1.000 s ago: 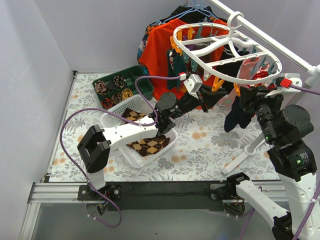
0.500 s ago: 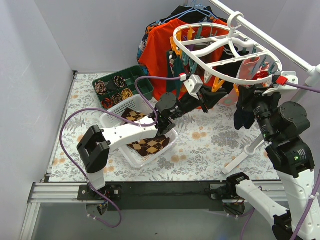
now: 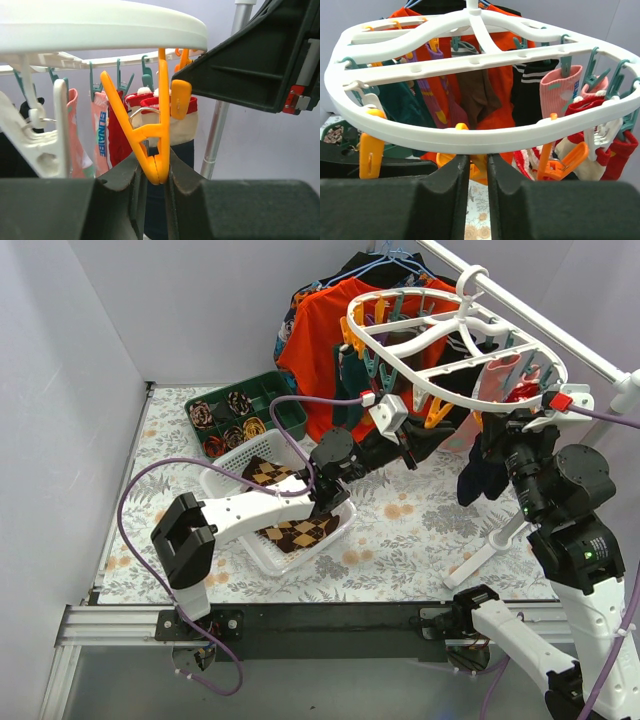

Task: Clip the socks to the hanger
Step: Open the clamp at the hanger.

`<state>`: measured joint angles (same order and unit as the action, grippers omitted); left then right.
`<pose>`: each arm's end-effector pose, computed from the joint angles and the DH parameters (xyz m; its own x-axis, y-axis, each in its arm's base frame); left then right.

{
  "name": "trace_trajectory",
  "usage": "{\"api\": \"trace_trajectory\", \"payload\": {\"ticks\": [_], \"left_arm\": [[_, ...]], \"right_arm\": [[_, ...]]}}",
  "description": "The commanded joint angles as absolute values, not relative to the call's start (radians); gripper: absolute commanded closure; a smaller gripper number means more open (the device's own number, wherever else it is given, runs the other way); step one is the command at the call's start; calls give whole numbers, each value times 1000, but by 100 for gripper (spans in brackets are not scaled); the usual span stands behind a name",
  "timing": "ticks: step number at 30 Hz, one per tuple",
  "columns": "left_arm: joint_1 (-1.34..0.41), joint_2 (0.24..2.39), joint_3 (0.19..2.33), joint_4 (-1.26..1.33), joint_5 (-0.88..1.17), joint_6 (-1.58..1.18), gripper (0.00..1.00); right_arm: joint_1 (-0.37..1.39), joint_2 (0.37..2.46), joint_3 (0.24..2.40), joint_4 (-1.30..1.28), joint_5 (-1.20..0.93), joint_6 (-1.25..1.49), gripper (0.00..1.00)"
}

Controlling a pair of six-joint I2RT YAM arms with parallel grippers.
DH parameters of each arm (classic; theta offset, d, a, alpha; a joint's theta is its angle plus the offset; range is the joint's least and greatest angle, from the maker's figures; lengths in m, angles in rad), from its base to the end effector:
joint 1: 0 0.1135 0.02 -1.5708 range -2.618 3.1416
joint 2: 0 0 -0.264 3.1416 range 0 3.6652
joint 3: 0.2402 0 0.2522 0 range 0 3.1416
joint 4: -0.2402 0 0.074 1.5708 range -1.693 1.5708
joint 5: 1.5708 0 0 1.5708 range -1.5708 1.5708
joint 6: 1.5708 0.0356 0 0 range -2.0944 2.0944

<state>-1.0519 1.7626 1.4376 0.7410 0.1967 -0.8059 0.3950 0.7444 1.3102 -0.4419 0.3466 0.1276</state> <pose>0.2029 -0.3692 0.3953 -0.5396 -0.4819 -0.6904 0.7957 -0.0239 -0.6052 0.1035 0.0301 0.4876 0.1067 0.1742 -0.9789 -0.0649 0.9837 0.1679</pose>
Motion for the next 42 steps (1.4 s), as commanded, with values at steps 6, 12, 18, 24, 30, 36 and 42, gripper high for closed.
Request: {"api": "trace_trajectory", "payload": {"ticks": [6,12,18,24,30,36,42], "left_arm": [[-1063,1669,1387,736,143,-738,84],[-1065,1629,1344,712,152,-660,61],[-1080,1568,1269,690,140,-528,52],[-1143,1649,1368,686,149,-453,51],[-1167,1755,1477,718,92,-440,50],[-1167,1813,1552,700,20,-445,54],[-1167,1848,1598,681,-48,-451,56]], "right_arm": [[400,709,1301,-379,344,127,95],[400,713,1316,-390,318,141,99],[400,721,1321,-391,305,149,99],[400,723,1324,-391,290,161,99],[402,719,1322,-396,282,167,99],[402,719,1322,-394,275,170,99],[402,715,1324,-394,268,172,99]]}}
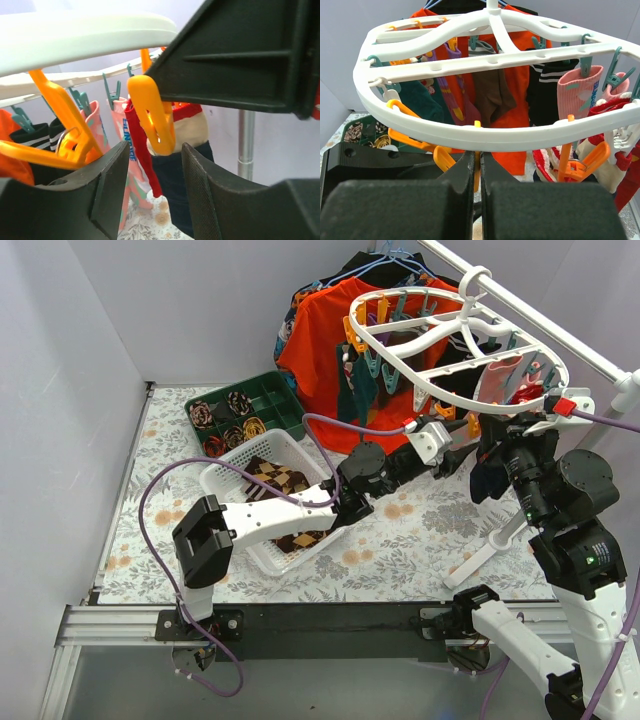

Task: Clip the socks to the hanger
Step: Open the clamp at the hanger.

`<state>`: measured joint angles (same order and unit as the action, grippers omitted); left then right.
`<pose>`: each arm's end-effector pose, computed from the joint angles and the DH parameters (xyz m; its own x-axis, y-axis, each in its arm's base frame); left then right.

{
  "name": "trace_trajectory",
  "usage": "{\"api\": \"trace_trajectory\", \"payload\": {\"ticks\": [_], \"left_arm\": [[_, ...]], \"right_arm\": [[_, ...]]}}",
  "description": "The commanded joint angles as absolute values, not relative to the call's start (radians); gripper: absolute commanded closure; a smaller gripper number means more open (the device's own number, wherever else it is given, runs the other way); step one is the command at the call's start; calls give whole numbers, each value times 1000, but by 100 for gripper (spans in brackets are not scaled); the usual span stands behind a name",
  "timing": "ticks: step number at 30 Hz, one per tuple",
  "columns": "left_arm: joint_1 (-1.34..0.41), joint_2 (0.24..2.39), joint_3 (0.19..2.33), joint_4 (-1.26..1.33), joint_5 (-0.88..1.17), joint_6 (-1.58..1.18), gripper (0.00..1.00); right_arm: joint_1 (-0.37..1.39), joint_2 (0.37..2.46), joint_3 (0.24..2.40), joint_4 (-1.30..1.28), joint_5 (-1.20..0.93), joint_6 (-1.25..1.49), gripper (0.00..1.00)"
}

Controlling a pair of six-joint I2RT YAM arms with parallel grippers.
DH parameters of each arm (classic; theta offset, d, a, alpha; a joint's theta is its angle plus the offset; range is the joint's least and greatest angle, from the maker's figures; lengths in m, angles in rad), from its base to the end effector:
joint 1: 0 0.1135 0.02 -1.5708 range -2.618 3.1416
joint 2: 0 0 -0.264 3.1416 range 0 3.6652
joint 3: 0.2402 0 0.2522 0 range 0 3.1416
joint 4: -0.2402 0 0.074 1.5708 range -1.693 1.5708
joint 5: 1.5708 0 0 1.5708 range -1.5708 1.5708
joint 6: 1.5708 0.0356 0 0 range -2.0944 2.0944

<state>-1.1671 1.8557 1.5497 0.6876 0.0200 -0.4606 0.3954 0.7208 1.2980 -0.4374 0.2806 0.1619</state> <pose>0.1752 -0.4119 0.3911 -0.2809 -0.4738 -0.8347 0.8952 0.1843 -0.4058 0.0973 0.0299 0.4868 0.1080 0.2129 -0.9711 -0.1362 0.9707 0.1977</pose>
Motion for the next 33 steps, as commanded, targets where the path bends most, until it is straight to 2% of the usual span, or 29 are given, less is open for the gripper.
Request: {"api": "trace_trajectory", "payload": {"ticks": [1,6,10,11,14,16,17,23,27,33], "left_arm": [[-1167,1848,1600,681,-43,-454,57],[-1167,1850,1618,680,-29,-485,62],[-1167,1848,1620,670,-28,-494,74],[-1167,1848,1621,667,-28,-494,82],[-1167,1848,1620,658,-29,-502,94],[-1167,1845,1617,654,-37,-506,99],[-1167,1845,1615,652,-40,-508,100],[-1167,1841,1617,635,-45,-512,100],[-1167,1836,1618,623,-46,-517,100],[-1167,1832,1626,606,-32,-531,100]], "right_arm": [[402,713,1324,-396,268,170,99],[402,710,1321,-394,265,175,99],[400,710,1321,-396,262,176,99],[402,710,1321,-396,261,176,99],[402,704,1324,-400,255,172,97],[402,696,1330,-399,259,166,87],[402,690,1331,-402,267,157,78],[403,663,1342,-416,235,143,53],[405,661,1339,-439,195,140,42],[406,692,1335,-440,172,137,38]]}}
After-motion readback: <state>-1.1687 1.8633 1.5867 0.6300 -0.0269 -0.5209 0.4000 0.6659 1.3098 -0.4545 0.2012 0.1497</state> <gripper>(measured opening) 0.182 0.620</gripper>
